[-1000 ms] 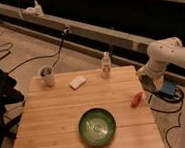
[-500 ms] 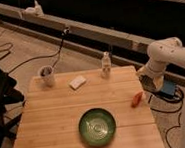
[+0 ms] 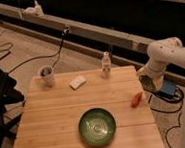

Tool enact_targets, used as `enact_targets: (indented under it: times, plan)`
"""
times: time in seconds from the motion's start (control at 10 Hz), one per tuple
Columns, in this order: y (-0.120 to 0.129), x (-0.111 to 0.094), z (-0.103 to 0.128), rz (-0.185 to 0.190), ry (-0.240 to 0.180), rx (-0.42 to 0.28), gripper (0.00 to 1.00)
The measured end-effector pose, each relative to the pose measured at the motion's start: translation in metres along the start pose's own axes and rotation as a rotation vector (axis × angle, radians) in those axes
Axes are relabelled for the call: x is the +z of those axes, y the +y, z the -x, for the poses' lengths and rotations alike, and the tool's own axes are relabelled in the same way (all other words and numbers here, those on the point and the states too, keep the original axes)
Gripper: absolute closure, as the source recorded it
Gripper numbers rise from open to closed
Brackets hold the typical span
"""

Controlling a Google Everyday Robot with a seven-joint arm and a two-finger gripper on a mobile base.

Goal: Push the ceramic bowl across the table

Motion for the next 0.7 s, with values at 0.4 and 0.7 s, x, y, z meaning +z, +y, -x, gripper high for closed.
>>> enact_targets:
  times: [0.4, 0.7]
  plan:
    - [0.000, 0.000, 0.000, 0.000, 0.000, 0.000, 0.80]
    - [0.007, -0.010, 0.005, 0.012, -0.018, -0.013, 1.00]
